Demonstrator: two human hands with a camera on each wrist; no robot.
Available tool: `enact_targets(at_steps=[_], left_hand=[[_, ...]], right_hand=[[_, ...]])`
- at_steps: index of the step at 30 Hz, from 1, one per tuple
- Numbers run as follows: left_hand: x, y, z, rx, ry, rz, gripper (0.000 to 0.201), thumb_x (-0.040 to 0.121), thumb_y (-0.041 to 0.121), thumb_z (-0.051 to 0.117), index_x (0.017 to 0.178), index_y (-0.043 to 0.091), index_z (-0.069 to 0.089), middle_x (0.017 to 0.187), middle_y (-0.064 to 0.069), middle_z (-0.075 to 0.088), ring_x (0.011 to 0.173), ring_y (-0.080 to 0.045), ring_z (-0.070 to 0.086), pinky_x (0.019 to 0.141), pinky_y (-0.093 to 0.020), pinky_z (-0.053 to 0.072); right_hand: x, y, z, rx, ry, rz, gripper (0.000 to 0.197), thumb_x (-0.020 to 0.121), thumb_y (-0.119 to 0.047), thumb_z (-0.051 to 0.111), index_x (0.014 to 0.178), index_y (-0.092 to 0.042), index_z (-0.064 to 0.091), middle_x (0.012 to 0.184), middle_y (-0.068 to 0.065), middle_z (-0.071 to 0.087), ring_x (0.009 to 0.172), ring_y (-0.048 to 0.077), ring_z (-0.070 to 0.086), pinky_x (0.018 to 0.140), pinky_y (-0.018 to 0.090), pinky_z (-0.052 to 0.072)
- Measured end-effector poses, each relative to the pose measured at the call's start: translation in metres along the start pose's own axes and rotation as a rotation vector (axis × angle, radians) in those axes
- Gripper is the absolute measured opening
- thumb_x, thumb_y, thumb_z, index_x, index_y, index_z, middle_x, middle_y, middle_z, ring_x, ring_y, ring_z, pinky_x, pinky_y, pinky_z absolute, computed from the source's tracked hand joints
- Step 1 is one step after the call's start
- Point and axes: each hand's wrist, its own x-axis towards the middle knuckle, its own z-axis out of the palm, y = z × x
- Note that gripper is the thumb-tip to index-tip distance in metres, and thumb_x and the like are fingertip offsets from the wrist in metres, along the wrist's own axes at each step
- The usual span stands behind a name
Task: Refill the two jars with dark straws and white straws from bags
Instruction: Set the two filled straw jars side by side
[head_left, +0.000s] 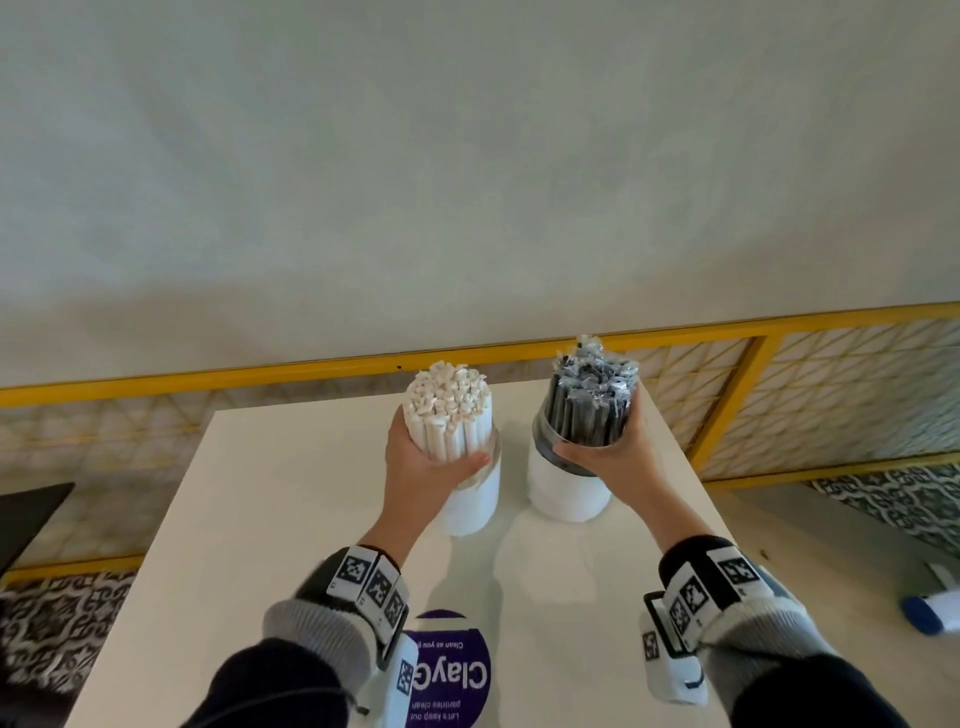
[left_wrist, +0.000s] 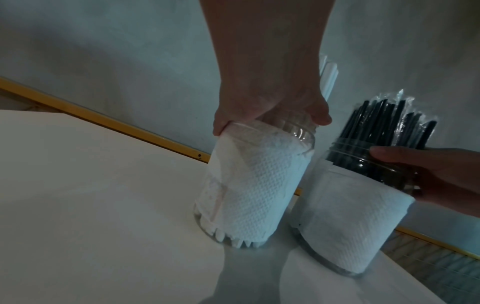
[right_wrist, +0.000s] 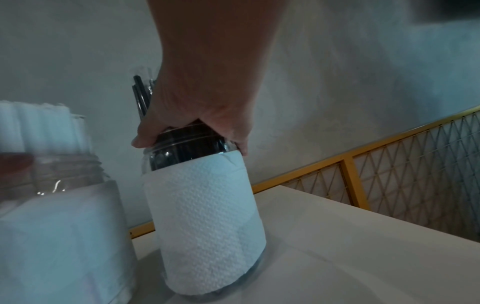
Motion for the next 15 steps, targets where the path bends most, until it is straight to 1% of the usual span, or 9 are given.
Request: enact_targets(at_steps=[2, 3, 5, 6, 7, 8, 10, 11, 15], left_hand=[[-0.001, -0.001, 0.002, 0.011, 0.017, -0.005, 0.097, 0.043, 0.032, 0.095, 0.128, 0.031, 0.046, 0.123, 0.007, 0.061, 0.112, -0.01, 0.06, 0.093, -0.042, 0.054], [-0.003, 0.0, 0.003, 0.038, 0.03, -0.018, 0.1, 0.043, 0.034, 0.095, 0.129, 0.03, 0.044, 0.125, 0.007, 0.057, 0.112, -0.01, 0.058, 0.094, -0.04, 0.053], [-0.005, 0.002, 0.003, 0.112, 0.061, -0.071, 0.106, 0.046, 0.035, 0.094, 0.134, 0.027, 0.036, 0.129, 0.005, 0.041, 0.114, -0.01, 0.048, 0.098, -0.034, 0.046], [-0.005, 0.001, 0.003, 0.13, 0.065, -0.087, 0.108, 0.047, 0.035, 0.093, 0.136, 0.026, 0.033, 0.129, 0.004, 0.037, 0.114, -0.011, 0.045, 0.098, -0.032, 0.043], [-0.004, 0.002, 0.002, 0.137, 0.05, -0.092, 0.108, 0.045, 0.037, 0.093, 0.135, 0.026, 0.034, 0.129, 0.003, 0.038, 0.115, -0.012, 0.046, 0.098, -0.033, 0.044], [-0.001, 0.001, 0.001, 0.132, 0.034, -0.081, 0.108, 0.042, 0.044, 0.093, 0.133, 0.029, 0.037, 0.129, 0.002, 0.043, 0.115, -0.013, 0.05, 0.098, -0.036, 0.048], [0.004, -0.002, -0.001, 0.142, 0.015, -0.074, 0.11, 0.034, 0.056, 0.092, 0.129, 0.034, 0.042, 0.126, 0.001, 0.053, 0.114, -0.014, 0.057, 0.094, -0.043, 0.054], [0.005, -0.001, -0.001, 0.145, 0.006, -0.086, 0.111, 0.033, 0.059, 0.091, 0.129, 0.036, 0.042, 0.126, 0.002, 0.055, 0.114, -0.015, 0.058, 0.092, -0.044, 0.054], [0.007, -0.001, -0.001, 0.138, 0.004, -0.094, 0.117, 0.03, 0.058, 0.092, 0.132, 0.039, 0.037, 0.129, 0.003, 0.053, 0.118, -0.018, 0.055, 0.094, -0.047, 0.053]], right_hand=[[0.002, 0.003, 0.004, 0.009, -0.012, 0.004, 0.111, 0.04, -0.037, 0.094, 0.132, -0.041, 0.032, 0.128, -0.012, 0.053, 0.12, 0.012, 0.051, 0.094, 0.047, 0.05], [0.002, 0.004, 0.006, 0.014, -0.01, 0.011, 0.115, 0.038, -0.039, 0.093, 0.134, -0.042, 0.03, 0.129, -0.011, 0.051, 0.122, 0.013, 0.05, 0.094, 0.048, 0.05], [0.005, 0.009, 0.009, 0.017, -0.008, 0.035, 0.125, 0.035, -0.047, 0.093, 0.139, -0.042, 0.025, 0.134, -0.009, 0.048, 0.125, 0.017, 0.048, 0.095, 0.051, 0.049], [0.006, 0.013, 0.01, 0.013, -0.012, 0.043, 0.13, 0.033, -0.05, 0.092, 0.141, -0.041, 0.022, 0.135, -0.009, 0.047, 0.126, 0.017, 0.047, 0.095, 0.051, 0.049], [0.007, 0.014, 0.01, 0.002, -0.011, 0.056, 0.133, 0.032, -0.054, 0.092, 0.143, -0.041, 0.019, 0.137, -0.008, 0.046, 0.127, 0.018, 0.046, 0.096, 0.051, 0.049], [0.008, 0.018, 0.01, -0.001, -0.009, 0.064, 0.136, 0.031, -0.056, 0.091, 0.144, -0.04, 0.018, 0.138, -0.008, 0.045, 0.128, 0.018, 0.046, 0.097, 0.051, 0.048], [0.01, 0.023, 0.011, -0.013, 0.0, 0.068, 0.14, 0.029, -0.061, 0.089, 0.145, -0.039, 0.015, 0.14, -0.007, 0.043, 0.13, 0.018, 0.044, 0.098, 0.052, 0.047], [0.011, 0.022, 0.011, -0.019, -0.003, 0.08, 0.142, 0.028, -0.062, 0.089, 0.146, -0.038, 0.014, 0.14, -0.007, 0.043, 0.13, 0.019, 0.044, 0.098, 0.052, 0.047], [0.014, 0.026, 0.01, -0.037, -0.028, 0.104, 0.149, 0.025, -0.062, 0.089, 0.147, -0.034, 0.01, 0.142, -0.006, 0.041, 0.132, 0.02, 0.042, 0.099, 0.052, 0.046]])
